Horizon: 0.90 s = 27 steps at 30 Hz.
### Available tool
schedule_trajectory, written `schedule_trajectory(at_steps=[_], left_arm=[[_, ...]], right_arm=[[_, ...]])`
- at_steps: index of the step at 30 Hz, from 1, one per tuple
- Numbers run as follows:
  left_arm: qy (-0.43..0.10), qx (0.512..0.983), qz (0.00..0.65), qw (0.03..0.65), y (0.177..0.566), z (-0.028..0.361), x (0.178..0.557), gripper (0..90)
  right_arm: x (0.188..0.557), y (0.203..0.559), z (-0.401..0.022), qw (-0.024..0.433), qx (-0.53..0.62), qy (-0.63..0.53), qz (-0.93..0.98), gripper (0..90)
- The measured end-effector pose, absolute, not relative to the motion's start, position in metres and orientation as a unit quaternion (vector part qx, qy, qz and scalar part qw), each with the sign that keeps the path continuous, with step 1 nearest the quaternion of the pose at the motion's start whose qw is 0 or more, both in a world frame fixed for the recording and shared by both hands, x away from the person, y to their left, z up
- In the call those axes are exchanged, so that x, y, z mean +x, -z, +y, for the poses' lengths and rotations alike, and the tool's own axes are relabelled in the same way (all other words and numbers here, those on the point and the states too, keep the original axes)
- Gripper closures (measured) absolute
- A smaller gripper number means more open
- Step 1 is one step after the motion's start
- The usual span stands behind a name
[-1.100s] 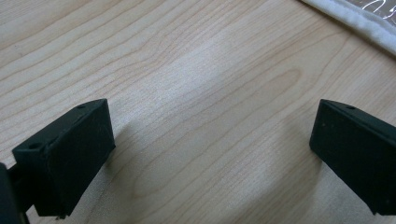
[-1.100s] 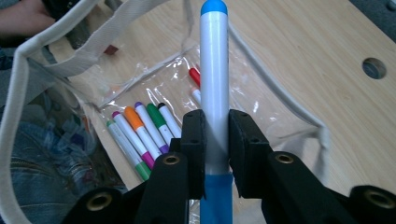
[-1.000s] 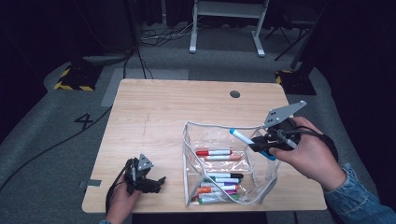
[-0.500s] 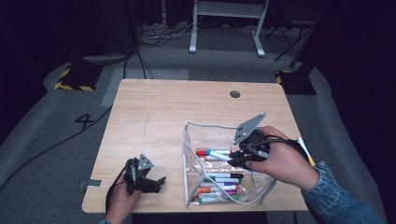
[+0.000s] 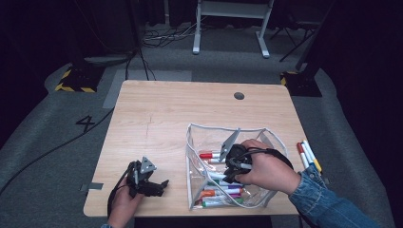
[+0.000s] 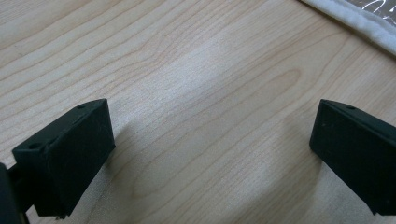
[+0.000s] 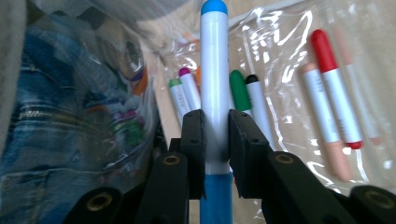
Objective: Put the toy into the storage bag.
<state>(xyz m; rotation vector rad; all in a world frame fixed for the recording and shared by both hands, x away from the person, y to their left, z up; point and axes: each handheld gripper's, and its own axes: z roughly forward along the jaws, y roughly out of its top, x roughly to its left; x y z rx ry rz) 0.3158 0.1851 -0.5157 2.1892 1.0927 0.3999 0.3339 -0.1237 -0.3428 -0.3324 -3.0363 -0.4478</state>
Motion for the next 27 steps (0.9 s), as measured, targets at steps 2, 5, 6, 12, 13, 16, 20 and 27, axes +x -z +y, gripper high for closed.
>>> schedule_trajectory(at_steps=[2,5,6,12,13,16,20,27], left_arm=[[-0.152,0.835,0.417,0.325,0.516,0.185,0.316,0.0],[-0.153,0.835,0.416,0.326,0.516,0.185,0.316,0.1],[-0.152,0.835,0.417,0.325,0.516,0.185,0.316,0.0],[-0.152,0.835,0.417,0.325,0.516,0.185,0.316,0.0],[-0.152,0.835,0.417,0.325,0.516,0.185,0.316,0.0],[-0.153,0.835,0.417,0.325,0.516,0.185,0.316,0.0],[-0.152,0.835,0.417,0.325,0.516,0.185,0.316,0.0],[-0.153,0.835,0.416,0.326,0.516,0.185,0.316,0.0]], right_arm=[[0.334,0.348,-0.12,0.023,-0.101,0.127,-0.986,77.0],[0.335,0.357,-0.116,0.028,-0.099,0.11,-0.989,77.0],[0.336,0.36,-0.115,0.029,-0.096,0.106,-0.989,77.0],[0.341,0.378,-0.113,0.045,-0.089,0.089,-0.991,77.0],[0.342,0.381,-0.113,0.046,-0.085,0.087,-0.991,77.0],[0.341,0.388,-0.111,0.05,-0.07,0.081,-0.993,76.9],[0.339,0.393,-0.111,0.067,-0.059,0.066,-0.994,76.0],[0.34,0.375,-0.117,0.049,-0.095,0.137,-0.985,53.8]])
